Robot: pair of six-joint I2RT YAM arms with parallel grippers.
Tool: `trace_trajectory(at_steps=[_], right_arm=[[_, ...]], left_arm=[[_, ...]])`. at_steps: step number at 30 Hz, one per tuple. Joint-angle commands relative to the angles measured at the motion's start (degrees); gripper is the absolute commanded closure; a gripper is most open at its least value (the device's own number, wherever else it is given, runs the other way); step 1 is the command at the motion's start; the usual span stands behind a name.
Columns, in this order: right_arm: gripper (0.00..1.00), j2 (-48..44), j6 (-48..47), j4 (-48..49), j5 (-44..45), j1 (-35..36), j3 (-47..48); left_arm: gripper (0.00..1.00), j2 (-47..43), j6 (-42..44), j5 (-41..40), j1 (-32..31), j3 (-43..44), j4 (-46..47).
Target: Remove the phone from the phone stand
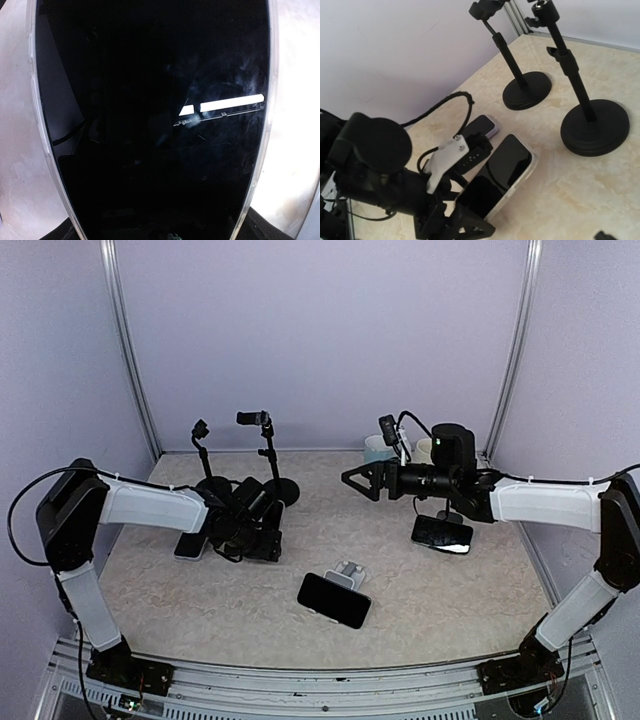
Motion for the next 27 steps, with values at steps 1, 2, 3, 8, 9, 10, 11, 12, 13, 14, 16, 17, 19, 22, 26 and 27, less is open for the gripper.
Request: trace_trajectory(at_steps=[1, 2, 3, 8, 9, 10, 11, 12, 13, 14, 16, 17, 19, 22, 26, 27], right_arm=[[0.00, -1.7, -0.7, 1.2, 0.5, -0.4, -1.1], [0.00, -1.6, -0.7, 1.3, 0.5, -0.4, -1.2], [0.00, -1.4, -0.6, 1.5, 0.4, -0.5, -1.1], [0.00, -1.1, -0.4, 1.7, 0.2, -0.5, -1.3], [0.00, -1.0, -0.4, 1.7, 0.2, -0.5, -1.3], [0.00, -1.0, -0.4, 1.7, 0.2, -0.5, -1.3], [0.00, -1.0, -0.4, 1.7, 0.2, -0.5, -1.3], [0.00, -0.9, -0.4, 1.6, 0.2, -0.5, -1.3], [0.00, -0.9, -0.4, 1.6, 0.2, -0.5, -1.3], [0.00, -0.8, -0.4, 1.5, 0.2, -0.5, -1.4], [0.00, -0.8, -0.5, 1.4, 0.2, -0.5, -1.5], [0.00, -0.8, -0.6, 1.4, 0.2, -0.5, -1.5], [0.00, -0.7, -0.6, 1.4, 0.2, -0.5, -1.6], [0.00, -0.6, -0.5, 1.2, 0.1, -0.5, -1.6], [0.00, -0.7, -0.5, 1.2, 0.1, -0.5, -1.9], [0.00, -0.7, -0.5, 1.1, 0.1, -0.5, -1.8]], left_arm=[[0.44, 1.3, -1.5, -0.8, 0.2, 2.6, 1.8], [0.43, 1.7, -1.8, -0.9, 0.2, 2.7, 1.7], [0.41, 2.0, -1.9, -0.9, 0.2, 2.8, 1.6], [0.34, 3.5, -2.3, -1.3, 0.2, 3.4, 1.1], [0.33, 3.8, -2.4, -1.5, 0.2, 3.4, 1.0], [0.31, 3.9, -2.4, -1.5, 0.2, 3.5, 1.1], [0.29, 4.0, -2.5, -1.6, 0.2, 3.5, 1.0], [0.27, 4.0, -2.6, -1.8, 0.2, 3.4, 0.9], [0.26, 4.1, -2.7, -1.9, 0.2, 3.4, 0.9], [0.24, 4.1, -2.7, -2.0, 0.2, 3.4, 0.8], [0.21, 4.0, -2.7, -1.9, 0.2, 3.2, 0.8], [0.20, 4.0, -2.6, -1.8, 0.2, 3.0, 0.8], [0.17, 4.2, -2.5, -1.6, 0.2, 3.0, 0.7], [0.13, 4.1, -2.7, -1.6, 0.3, 2.7, 0.7], [0.07, 3.8, -2.7, -1.4, 0.3, 2.3, 0.9], [0.05, 3.8, -2.7, -1.4, 0.4, 2.2, 1.0]])
